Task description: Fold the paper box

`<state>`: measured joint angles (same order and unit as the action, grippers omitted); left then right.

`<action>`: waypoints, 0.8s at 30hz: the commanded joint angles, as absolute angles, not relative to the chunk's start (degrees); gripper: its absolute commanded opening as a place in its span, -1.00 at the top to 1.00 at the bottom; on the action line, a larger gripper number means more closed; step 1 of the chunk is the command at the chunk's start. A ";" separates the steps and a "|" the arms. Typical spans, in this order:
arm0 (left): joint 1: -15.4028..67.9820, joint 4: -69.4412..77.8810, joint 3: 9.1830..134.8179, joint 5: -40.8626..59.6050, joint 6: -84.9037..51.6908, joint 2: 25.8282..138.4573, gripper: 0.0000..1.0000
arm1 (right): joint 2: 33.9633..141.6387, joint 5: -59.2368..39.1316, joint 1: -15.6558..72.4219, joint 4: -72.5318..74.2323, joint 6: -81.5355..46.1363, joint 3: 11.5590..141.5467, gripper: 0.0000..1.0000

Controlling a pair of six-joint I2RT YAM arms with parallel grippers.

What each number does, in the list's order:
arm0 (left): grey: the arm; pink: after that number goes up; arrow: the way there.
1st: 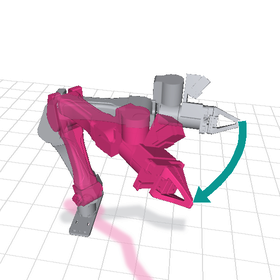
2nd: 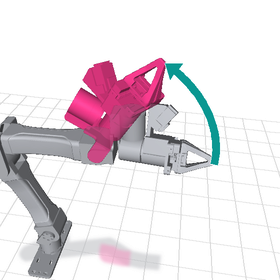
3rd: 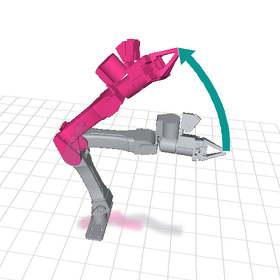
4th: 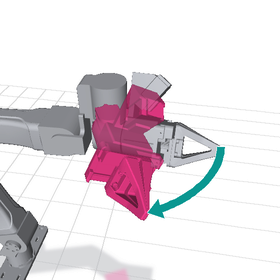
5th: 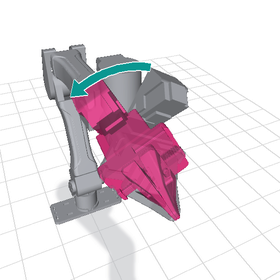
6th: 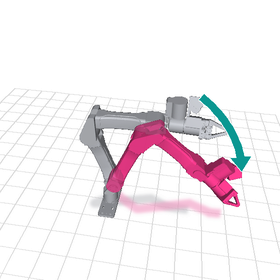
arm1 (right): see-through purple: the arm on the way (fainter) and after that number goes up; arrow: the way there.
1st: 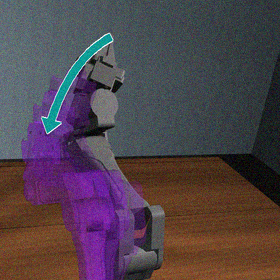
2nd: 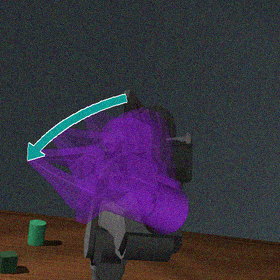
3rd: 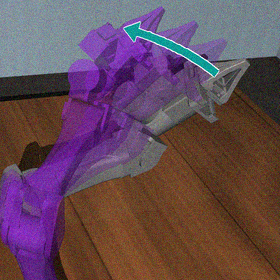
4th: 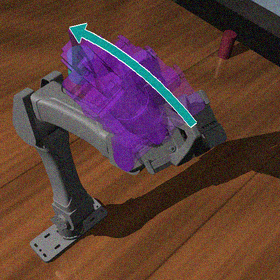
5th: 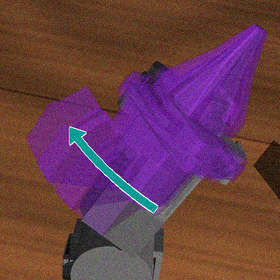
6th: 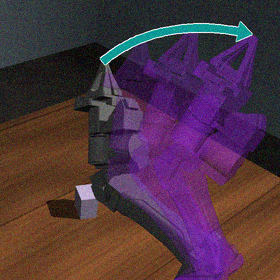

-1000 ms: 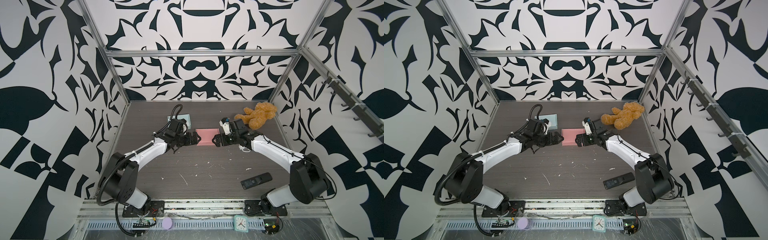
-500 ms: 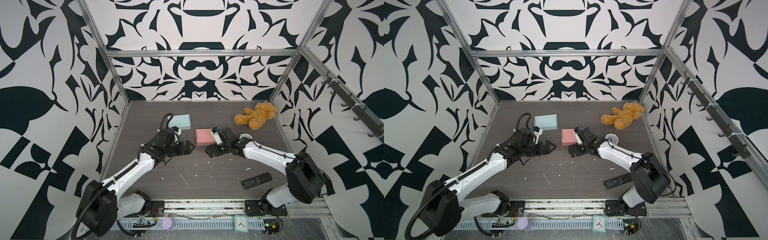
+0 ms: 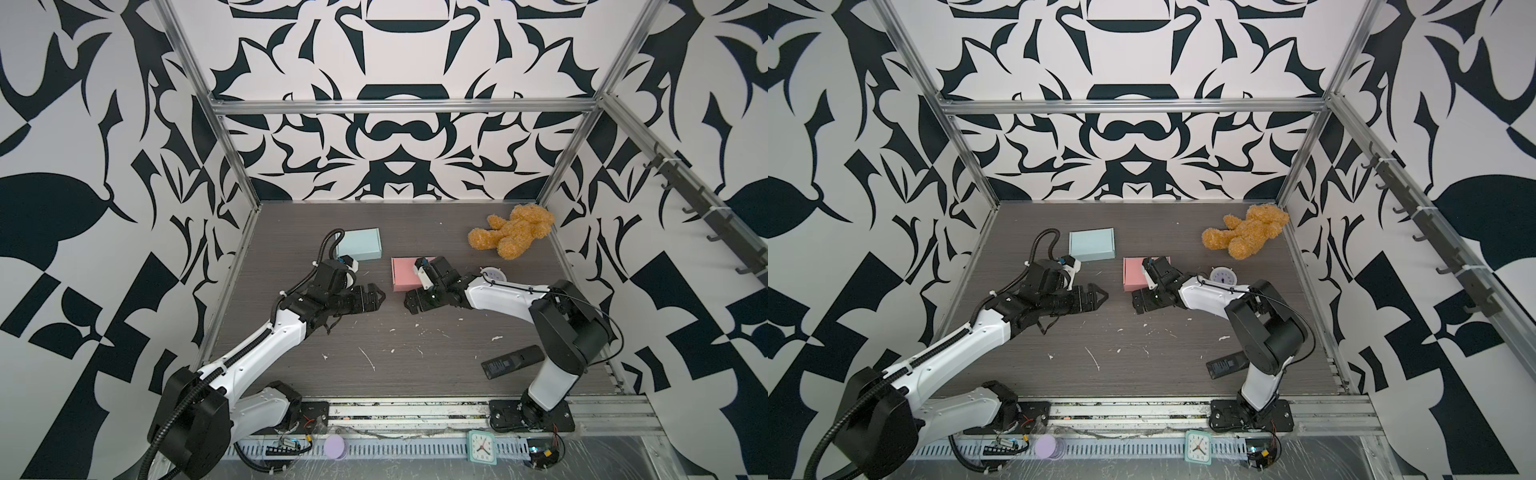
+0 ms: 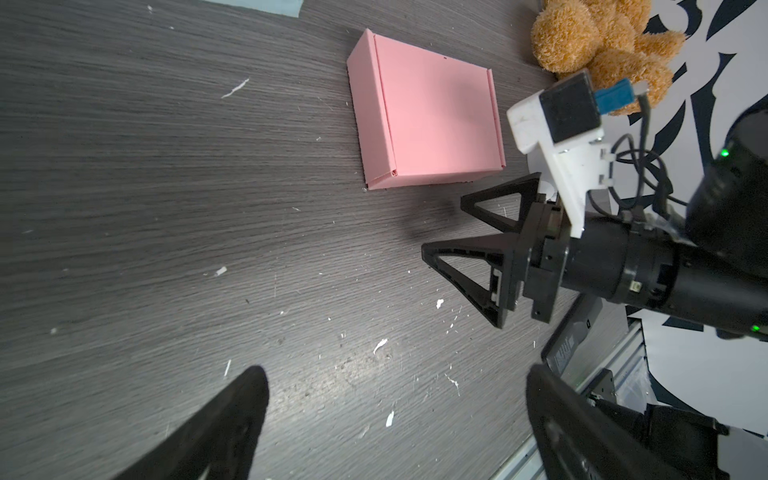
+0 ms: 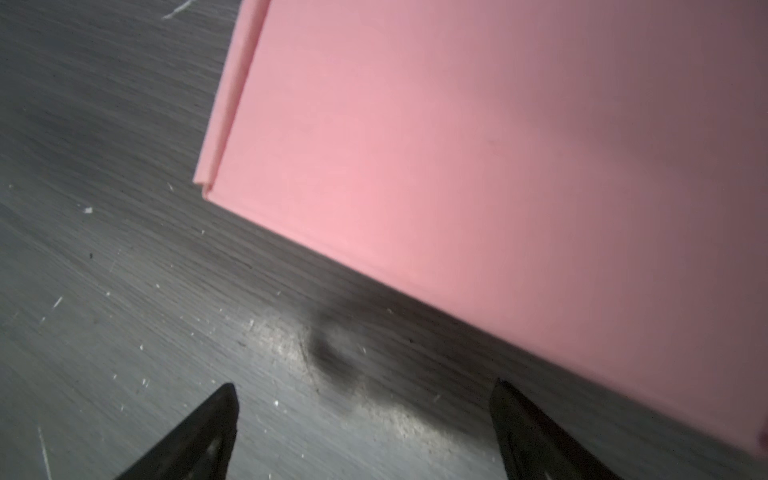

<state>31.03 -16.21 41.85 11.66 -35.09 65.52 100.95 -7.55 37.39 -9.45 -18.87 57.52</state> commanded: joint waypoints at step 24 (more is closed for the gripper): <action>29.86 -19.93 39.18 9.24 -34.63 61.56 -0.98 | 113.01 -3.61 34.15 -5.07 -19.29 71.66 -0.93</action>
<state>30.28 -19.03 40.66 9.82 -34.89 63.02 112.53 -4.58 33.95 -5.91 -17.67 69.76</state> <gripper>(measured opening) 0.992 0.966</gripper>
